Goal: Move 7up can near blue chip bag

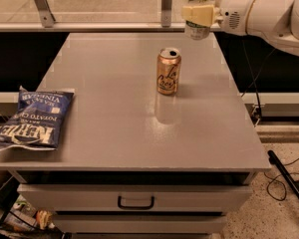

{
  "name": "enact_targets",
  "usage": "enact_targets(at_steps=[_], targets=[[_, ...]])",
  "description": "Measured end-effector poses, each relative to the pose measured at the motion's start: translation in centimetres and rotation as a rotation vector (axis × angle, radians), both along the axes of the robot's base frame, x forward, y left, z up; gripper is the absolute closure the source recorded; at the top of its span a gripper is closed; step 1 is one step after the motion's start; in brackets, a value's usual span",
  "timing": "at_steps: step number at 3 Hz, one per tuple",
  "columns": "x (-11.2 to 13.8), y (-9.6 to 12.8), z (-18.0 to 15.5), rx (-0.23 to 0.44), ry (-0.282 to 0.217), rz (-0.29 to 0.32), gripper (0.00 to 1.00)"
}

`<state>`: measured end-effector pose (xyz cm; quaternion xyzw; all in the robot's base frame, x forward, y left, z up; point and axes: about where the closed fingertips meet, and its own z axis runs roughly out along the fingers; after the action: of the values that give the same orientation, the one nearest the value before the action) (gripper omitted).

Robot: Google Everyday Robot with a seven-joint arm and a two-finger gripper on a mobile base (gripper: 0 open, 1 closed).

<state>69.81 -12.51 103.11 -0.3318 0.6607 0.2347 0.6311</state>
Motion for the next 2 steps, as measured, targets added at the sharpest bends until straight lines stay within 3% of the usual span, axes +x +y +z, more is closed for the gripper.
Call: enact_targets(at_steps=[2], targets=[[-4.3,3.8,1.9,-0.029,-0.015,0.046,1.0]])
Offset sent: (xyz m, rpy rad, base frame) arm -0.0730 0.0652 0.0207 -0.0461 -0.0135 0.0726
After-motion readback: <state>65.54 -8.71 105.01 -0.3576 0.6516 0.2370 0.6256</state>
